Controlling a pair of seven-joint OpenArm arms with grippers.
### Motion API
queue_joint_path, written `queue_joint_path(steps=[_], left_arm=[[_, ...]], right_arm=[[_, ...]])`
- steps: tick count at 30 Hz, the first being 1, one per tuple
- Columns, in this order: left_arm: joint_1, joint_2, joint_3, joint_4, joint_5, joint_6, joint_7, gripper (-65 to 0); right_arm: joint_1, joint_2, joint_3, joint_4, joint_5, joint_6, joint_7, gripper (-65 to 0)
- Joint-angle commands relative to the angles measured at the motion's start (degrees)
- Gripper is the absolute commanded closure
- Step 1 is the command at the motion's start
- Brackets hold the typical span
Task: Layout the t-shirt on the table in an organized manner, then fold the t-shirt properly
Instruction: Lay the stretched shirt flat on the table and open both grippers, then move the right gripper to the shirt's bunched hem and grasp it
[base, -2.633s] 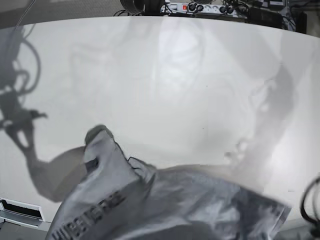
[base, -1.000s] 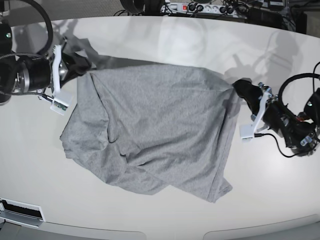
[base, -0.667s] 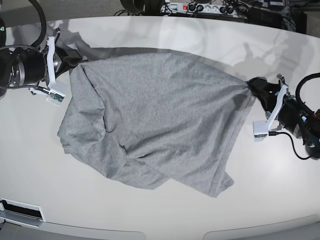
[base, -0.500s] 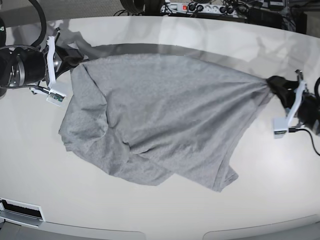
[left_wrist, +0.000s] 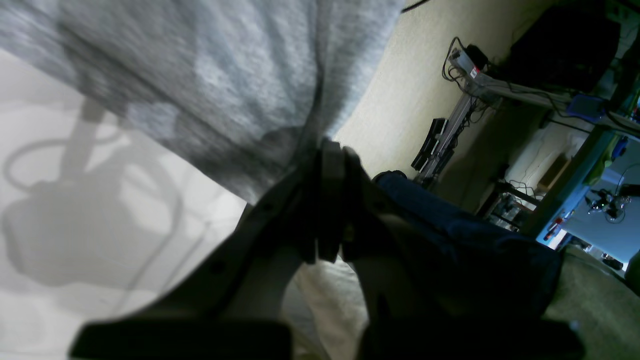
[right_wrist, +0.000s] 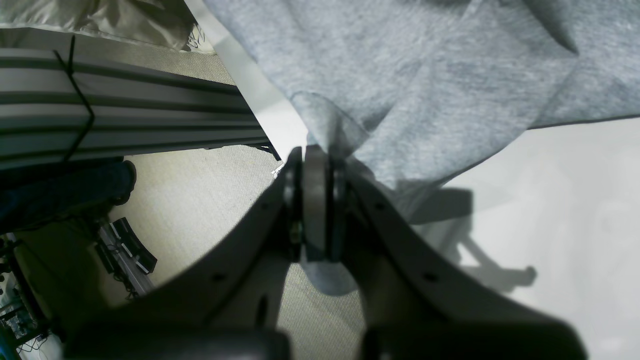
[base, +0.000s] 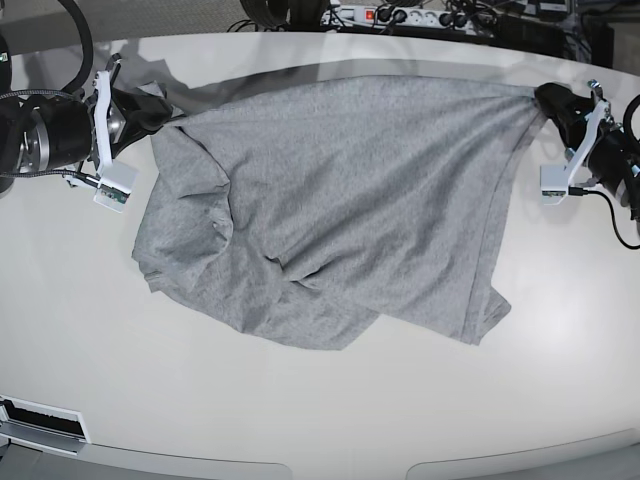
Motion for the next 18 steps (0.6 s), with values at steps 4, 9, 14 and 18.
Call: queue_joint_path(steps=[4, 9, 14, 18], left_arm=[[-0.87, -1.29, -0.68, 0.35, -0.80, -0.28, 0.43, 0.0], [-0.87, -1.27, -0.68, 0.37, -0.80, -0.28, 0.43, -18.2], [-2.01, -1.73, -0.70, 0.37, -0.80, -0.28, 0.43, -35.6], [-5.42, -2.93, -0.70, 0.37, -0.80, -0.28, 0.43, -35.6]], right_arm=[[0.46, 1.11, 0.46, 0.90, 1.20, 0.28, 0.62, 0.0], [0.50, 2.67, 0.46, 0.92, 1.77, -0.68, 0.62, -28.8], [1.64, 7.76, 1.09, 6.45, 5.95, -0.72, 0.62, -39.2], [1.60, 9.51, 5.53, 11.39, 7.48, -0.02, 0.62, -39.2]])
